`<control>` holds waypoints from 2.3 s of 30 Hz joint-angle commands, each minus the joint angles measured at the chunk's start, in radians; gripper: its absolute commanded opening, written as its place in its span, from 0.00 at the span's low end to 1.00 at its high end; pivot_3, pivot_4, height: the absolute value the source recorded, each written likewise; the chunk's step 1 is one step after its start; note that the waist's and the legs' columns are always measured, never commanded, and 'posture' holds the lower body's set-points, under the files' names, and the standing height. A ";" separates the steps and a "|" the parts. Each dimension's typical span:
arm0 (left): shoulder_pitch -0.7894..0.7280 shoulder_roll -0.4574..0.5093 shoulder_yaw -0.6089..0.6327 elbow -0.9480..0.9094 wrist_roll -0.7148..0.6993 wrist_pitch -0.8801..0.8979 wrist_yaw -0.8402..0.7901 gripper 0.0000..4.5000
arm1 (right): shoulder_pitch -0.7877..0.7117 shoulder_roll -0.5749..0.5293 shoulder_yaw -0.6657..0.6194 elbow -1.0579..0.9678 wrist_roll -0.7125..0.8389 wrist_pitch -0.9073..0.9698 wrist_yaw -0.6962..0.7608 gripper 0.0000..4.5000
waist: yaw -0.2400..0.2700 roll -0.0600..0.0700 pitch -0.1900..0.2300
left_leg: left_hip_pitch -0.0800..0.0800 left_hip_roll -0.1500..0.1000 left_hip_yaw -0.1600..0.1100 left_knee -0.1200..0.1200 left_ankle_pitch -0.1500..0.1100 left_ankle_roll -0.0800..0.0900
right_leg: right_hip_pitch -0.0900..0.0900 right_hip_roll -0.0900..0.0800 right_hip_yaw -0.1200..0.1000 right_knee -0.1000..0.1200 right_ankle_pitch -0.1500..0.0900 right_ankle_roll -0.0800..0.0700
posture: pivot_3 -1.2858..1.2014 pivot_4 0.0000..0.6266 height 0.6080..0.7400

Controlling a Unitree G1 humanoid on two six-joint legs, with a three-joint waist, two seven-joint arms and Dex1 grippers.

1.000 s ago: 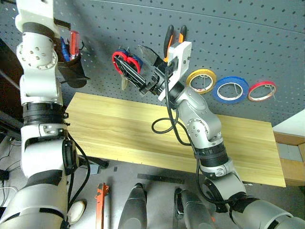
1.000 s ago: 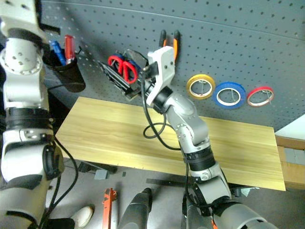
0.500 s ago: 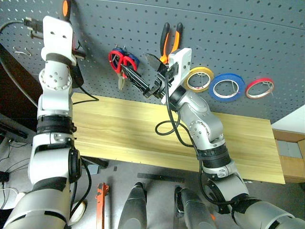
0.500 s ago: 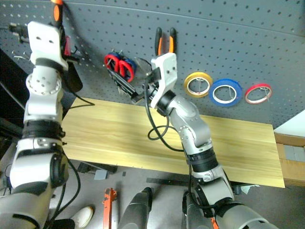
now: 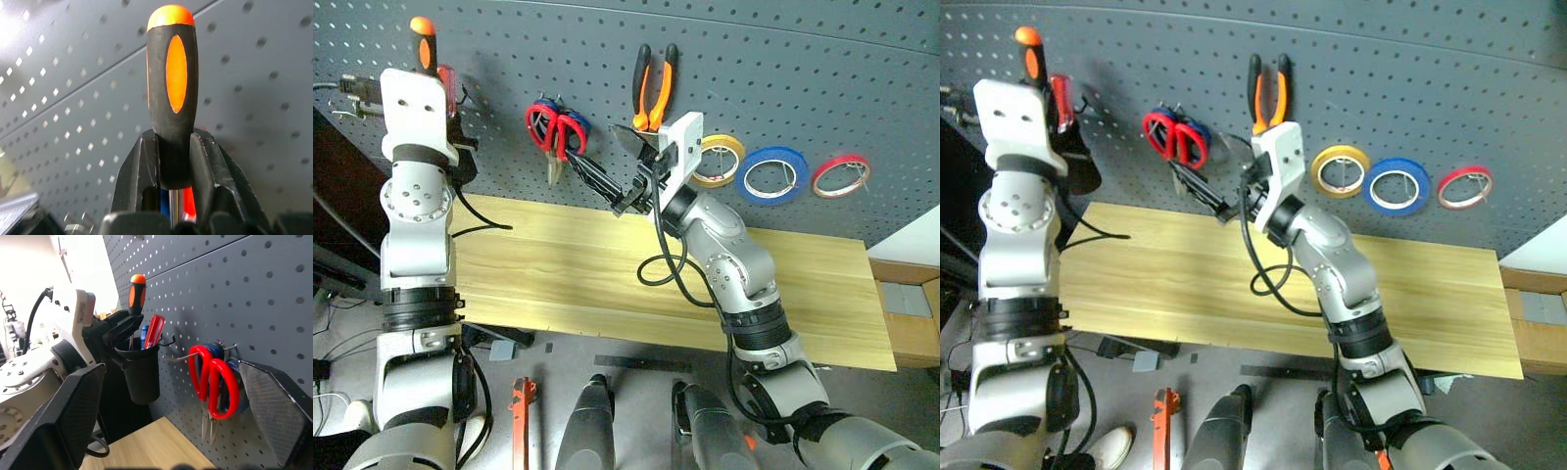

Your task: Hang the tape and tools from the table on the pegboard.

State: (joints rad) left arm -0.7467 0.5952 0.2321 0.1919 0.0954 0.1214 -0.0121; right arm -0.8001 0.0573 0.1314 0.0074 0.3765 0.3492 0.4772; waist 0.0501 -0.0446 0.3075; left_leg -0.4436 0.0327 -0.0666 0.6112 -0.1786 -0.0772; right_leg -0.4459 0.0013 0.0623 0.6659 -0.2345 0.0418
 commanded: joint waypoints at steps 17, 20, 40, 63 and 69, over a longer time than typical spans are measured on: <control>-0.041 0.074 0.128 0.045 -0.060 0.040 0.025 0.11 | 0.022 -0.026 0.003 -0.065 0.009 0.012 0.008 1.00 | -0.025 0.000 0.007 | 0.000 0.000 0.000 0.000 0.000 0.000 | 0.000 0.000 0.000 0.000 0.000 0.000 | 0.60 0.53 1.00; -0.043 0.071 0.124 0.050 -0.065 0.038 0.020 0.11 | 0.020 -0.030 0.003 -0.065 0.008 0.012 0.008 1.00 | -0.025 0.000 0.007 | 0.000 0.000 0.000 0.000 0.000 0.000 | 0.000 0.000 0.000 -0.001 0.000 0.000 | 0.60 0.53 1.00; 0.108 0.020 0.155 -0.239 -0.133 0.159 0.006 0.99 | 0.036 -0.107 0.013 -0.181 0.005 0.062 0.029 1.00 | -0.023 -0.001 0.007 | 0.000 0.000 0.000 -0.001 0.000 0.000 | 0.000 -0.001 0.000 -0.001 0.000 0.000 | 0.61 0.45 1.00; 0.651 -0.332 -0.180 -0.843 -0.274 0.706 -0.072 0.99 | 0.667 -0.377 -0.063 -0.640 -0.097 0.398 -0.265 1.00 | 0.000 -0.004 -0.032 | 0.009 -0.003 -0.003 0.001 0.002 -0.002 | 0.012 -0.004 -0.001 -0.003 -0.001 0.000 | 0.58 0.27 1.00; 0.619 -0.374 -0.225 -0.593 -0.240 0.571 -0.077 0.99 | 0.745 -0.314 -0.090 -0.536 -0.195 0.368 -0.393 1.00 | -0.003 0.000 -0.079 | 0.014 -0.003 -0.002 0.001 0.004 0.001 | 0.019 -0.003 -0.001 -0.005 -0.004 0.004 | 0.57 0.20 1.00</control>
State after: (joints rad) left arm -0.1036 0.2282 0.0118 -0.4461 -0.1563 0.7528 -0.0879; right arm -0.0646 -0.2781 0.0779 -0.5365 0.2034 0.7385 0.1267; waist 0.0472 -0.0447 0.2285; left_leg -0.4285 0.0298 -0.0682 0.6125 -0.1750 -0.0764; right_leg -0.4250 -0.0016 0.0607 0.6601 -0.2398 0.0439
